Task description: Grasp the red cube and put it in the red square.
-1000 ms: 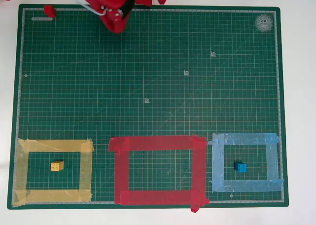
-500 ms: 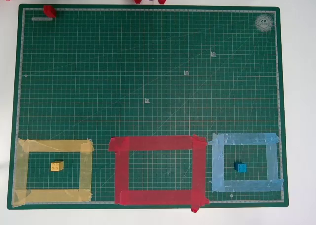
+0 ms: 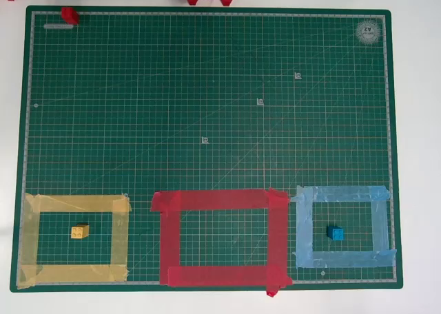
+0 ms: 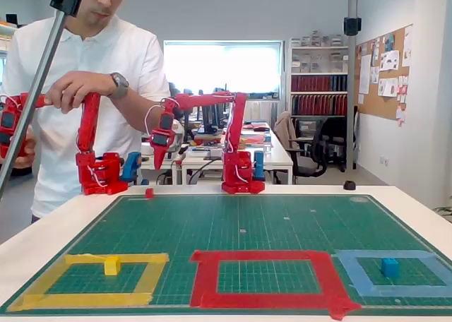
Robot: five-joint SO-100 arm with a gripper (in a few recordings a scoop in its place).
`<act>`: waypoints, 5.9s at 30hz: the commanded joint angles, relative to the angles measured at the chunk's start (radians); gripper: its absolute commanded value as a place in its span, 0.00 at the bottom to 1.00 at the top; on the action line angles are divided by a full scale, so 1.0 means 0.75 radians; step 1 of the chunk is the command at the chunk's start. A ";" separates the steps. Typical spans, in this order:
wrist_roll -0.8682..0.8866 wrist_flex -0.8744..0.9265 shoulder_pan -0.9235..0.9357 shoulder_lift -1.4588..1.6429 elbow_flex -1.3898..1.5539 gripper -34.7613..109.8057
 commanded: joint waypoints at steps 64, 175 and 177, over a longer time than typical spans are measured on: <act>-0.006 0.049 -0.016 -0.491 -0.376 0.36; 0.010 -0.067 -1.000 -0.513 -0.562 0.24; 0.000 -0.067 -1.119 -0.583 -0.640 0.24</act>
